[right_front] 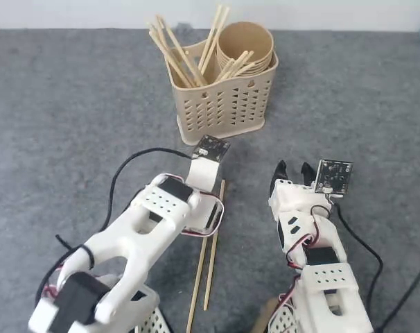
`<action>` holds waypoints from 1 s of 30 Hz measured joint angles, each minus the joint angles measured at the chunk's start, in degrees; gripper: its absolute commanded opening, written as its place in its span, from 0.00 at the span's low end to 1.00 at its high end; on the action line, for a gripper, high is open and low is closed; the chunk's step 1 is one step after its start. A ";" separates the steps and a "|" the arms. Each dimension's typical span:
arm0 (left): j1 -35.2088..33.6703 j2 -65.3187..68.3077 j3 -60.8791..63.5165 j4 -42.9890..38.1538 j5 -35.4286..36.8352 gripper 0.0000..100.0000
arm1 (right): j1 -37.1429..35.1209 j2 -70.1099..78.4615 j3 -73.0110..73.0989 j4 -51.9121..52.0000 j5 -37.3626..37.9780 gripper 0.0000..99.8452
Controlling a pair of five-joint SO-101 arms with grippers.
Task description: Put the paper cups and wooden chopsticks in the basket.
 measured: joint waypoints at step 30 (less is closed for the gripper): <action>-4.22 6.07 1.67 -2.29 3.16 0.22 | 0.00 0.00 0.00 2.37 0.00 0.19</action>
